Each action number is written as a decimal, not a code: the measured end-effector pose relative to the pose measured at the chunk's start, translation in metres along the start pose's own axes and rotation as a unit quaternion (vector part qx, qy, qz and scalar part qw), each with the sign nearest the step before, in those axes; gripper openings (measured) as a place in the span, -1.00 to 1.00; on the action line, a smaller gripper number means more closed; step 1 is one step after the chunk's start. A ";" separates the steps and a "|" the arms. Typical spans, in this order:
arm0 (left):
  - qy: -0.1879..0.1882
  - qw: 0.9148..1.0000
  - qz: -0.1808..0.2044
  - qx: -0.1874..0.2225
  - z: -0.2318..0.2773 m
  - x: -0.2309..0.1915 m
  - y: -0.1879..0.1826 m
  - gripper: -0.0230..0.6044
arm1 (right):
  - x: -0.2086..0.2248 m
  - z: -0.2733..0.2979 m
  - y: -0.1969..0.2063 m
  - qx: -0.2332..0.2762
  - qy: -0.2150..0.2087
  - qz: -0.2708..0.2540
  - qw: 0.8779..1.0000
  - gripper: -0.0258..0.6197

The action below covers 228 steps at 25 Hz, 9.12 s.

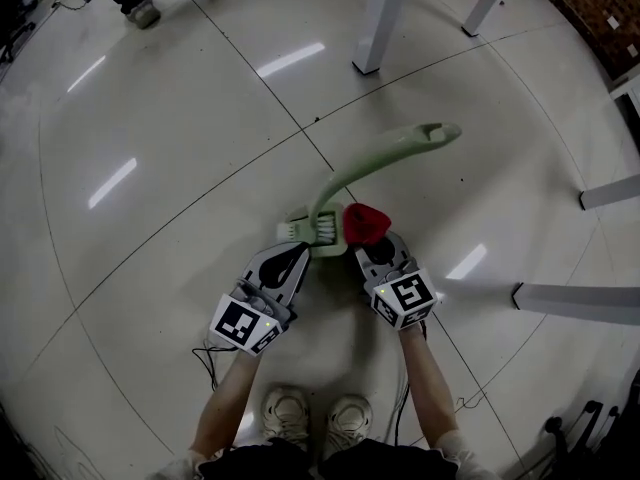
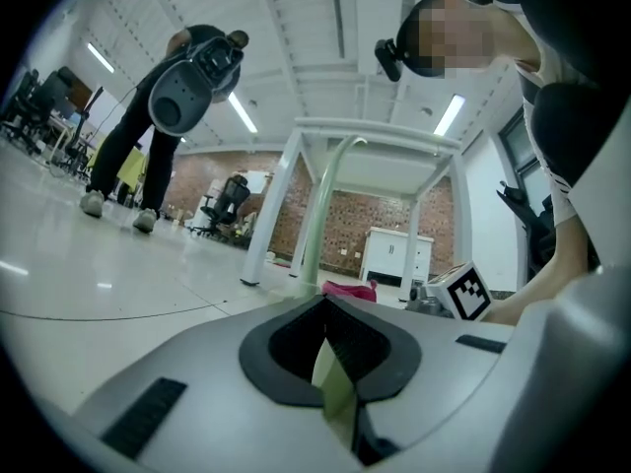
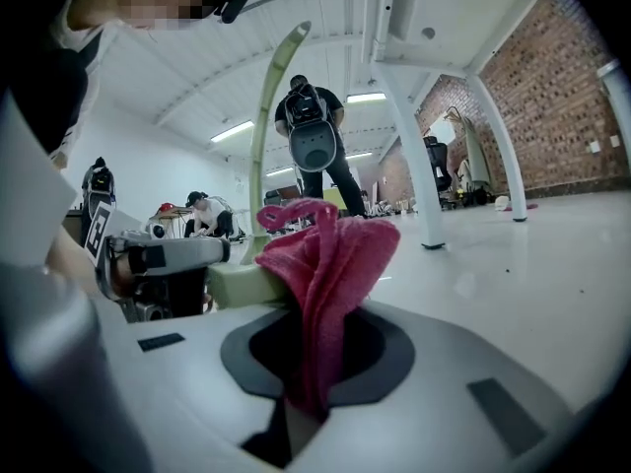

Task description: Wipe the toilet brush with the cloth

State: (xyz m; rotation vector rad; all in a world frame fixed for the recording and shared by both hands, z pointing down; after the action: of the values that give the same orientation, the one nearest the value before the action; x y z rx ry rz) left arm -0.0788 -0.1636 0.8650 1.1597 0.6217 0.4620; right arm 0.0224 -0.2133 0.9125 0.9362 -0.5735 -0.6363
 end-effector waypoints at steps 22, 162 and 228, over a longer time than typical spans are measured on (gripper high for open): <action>-0.075 0.997 -0.020 -0.006 -0.033 -0.036 0.011 -0.92 | -0.055 -0.046 0.024 0.026 0.126 0.084 0.988 -0.82; 0.141 0.989 0.031 -0.034 -0.043 -0.004 -0.013 -0.07 | 0.046 -0.032 -0.012 0.044 0.119 0.064 0.990 -0.82; 0.040 0.997 -0.039 -0.056 -0.107 -0.059 0.035 -0.07 | -0.157 0.010 0.004 0.001 0.124 -0.004 0.992 -0.82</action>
State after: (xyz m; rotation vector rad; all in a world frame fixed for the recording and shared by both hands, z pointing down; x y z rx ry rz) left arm -0.1948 -0.1145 0.8815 1.0115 0.6992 0.4714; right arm -0.0903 -0.1050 0.8943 1.0032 -0.3479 -0.5168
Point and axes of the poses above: the fingertips, and each gripper's own axes: z forward along the fingers, x to its right, y out of its underside, the point moved 2 cm from there along -z, backward along the fingers, and after that the axes turned 15 degrees about -x, right-handed, at the moved point
